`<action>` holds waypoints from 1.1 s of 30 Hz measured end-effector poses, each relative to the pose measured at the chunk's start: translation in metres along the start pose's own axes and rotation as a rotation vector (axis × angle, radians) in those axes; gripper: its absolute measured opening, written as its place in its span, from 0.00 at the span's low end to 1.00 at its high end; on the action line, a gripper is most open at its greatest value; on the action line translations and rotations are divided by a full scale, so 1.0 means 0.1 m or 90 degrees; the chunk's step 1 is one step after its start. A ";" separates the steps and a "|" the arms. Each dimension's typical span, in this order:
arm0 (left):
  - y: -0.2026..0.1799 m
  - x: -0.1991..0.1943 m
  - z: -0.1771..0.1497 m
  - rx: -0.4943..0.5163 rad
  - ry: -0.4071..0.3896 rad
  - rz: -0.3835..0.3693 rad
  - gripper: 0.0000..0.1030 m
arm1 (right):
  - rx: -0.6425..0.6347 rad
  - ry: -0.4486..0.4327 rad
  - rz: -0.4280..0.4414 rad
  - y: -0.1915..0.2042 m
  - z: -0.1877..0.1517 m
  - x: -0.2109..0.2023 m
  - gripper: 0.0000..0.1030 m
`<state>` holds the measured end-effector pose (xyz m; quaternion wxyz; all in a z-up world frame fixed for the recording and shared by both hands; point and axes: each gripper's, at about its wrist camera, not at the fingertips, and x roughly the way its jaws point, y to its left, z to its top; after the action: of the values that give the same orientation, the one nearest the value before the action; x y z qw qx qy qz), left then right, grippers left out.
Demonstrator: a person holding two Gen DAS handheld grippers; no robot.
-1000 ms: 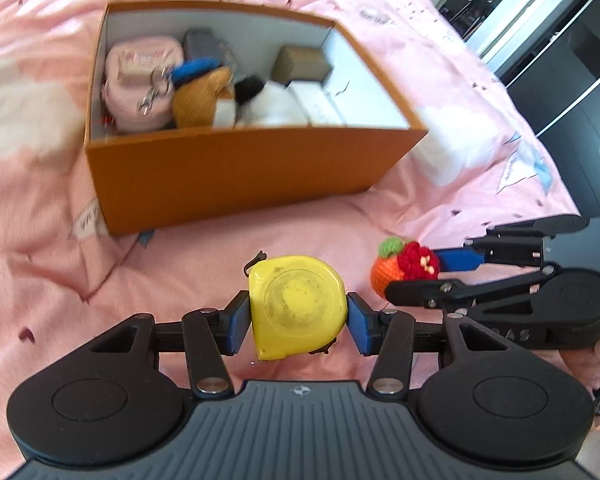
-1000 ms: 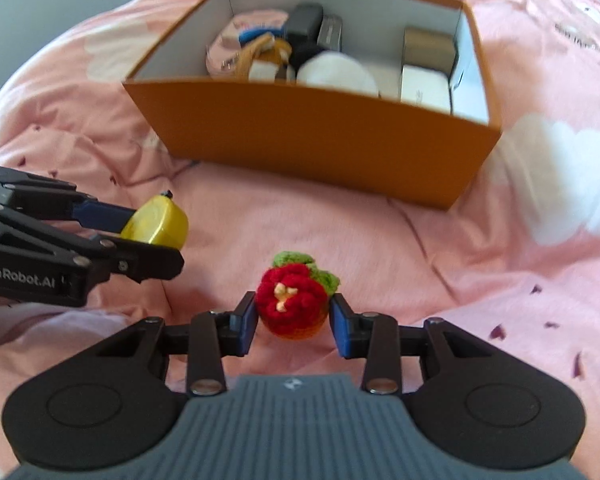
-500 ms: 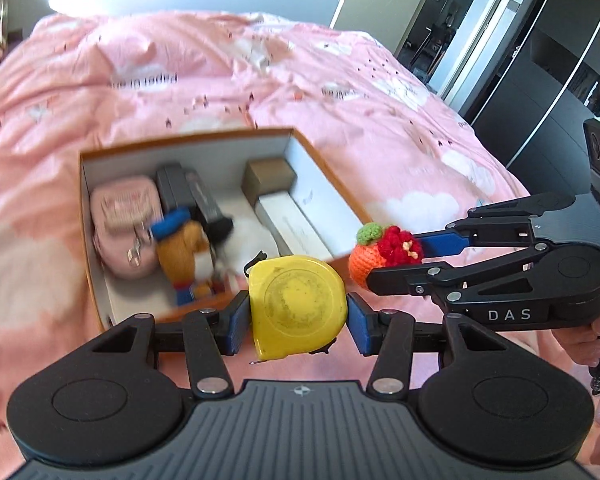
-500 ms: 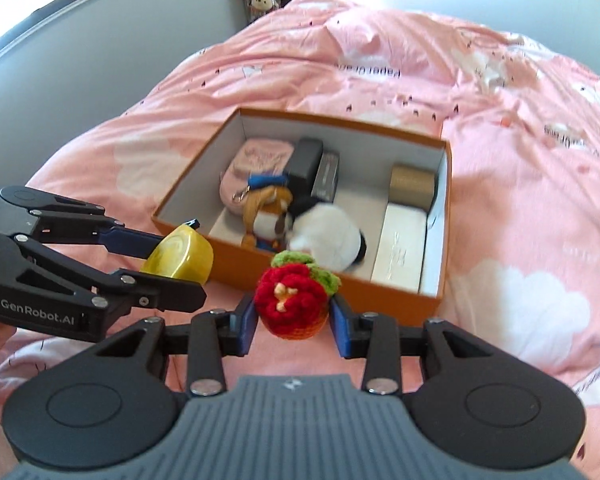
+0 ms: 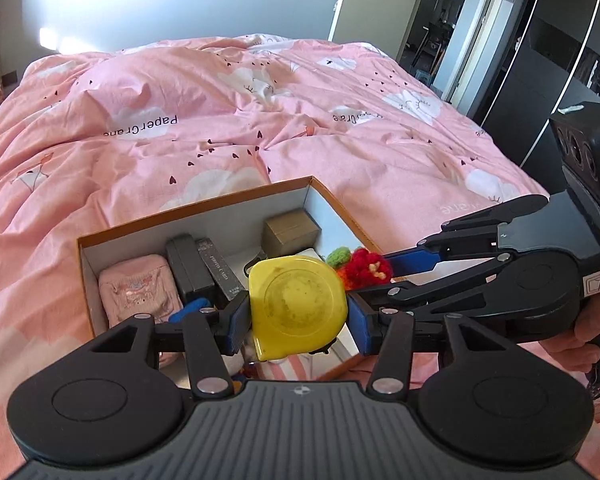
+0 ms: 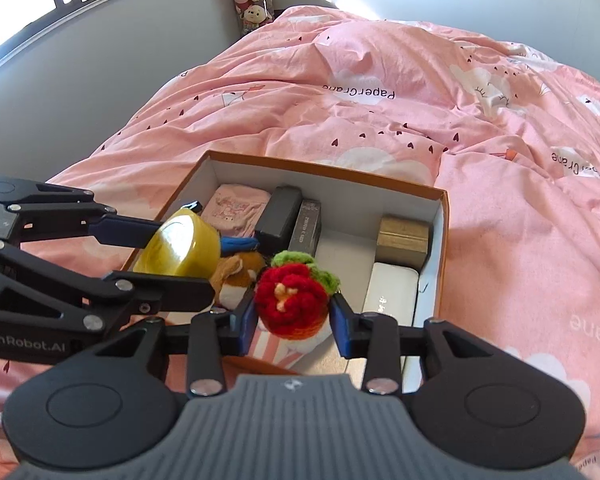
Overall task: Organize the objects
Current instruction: 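Lift and carry the tape measure and crocheted fruit over the orange box, then lower the tape measure into the box and open the left gripper while the right releases the fruit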
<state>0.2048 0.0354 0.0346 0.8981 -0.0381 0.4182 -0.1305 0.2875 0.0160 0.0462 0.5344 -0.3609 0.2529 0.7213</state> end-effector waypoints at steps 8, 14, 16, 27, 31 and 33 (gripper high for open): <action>0.16 0.35 0.19 0.034 0.023 0.016 0.56 | -0.026 0.045 0.002 -0.16 0.09 0.46 0.39; 0.24 0.60 0.39 0.065 0.037 0.017 0.56 | -0.054 0.077 -0.012 -0.31 0.17 0.91 0.39; 0.27 0.71 0.44 0.067 0.045 0.014 0.56 | -0.056 0.068 -0.011 -0.36 0.20 1.02 0.39; 0.34 1.32 0.57 0.081 0.114 0.005 0.56 | -0.057 0.097 0.002 -0.51 0.25 1.48 0.40; 0.34 1.45 0.57 0.075 0.129 0.000 0.56 | -0.053 0.106 0.005 -0.55 0.24 1.52 0.41; 0.31 1.52 0.57 0.077 0.135 0.005 0.56 | -0.055 0.106 0.008 -0.55 0.24 1.50 0.42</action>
<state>0.3488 0.0227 -0.0468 0.8499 0.0316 0.5026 -0.1550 0.3082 0.1388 -0.0571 0.4909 -0.4403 0.2676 0.7025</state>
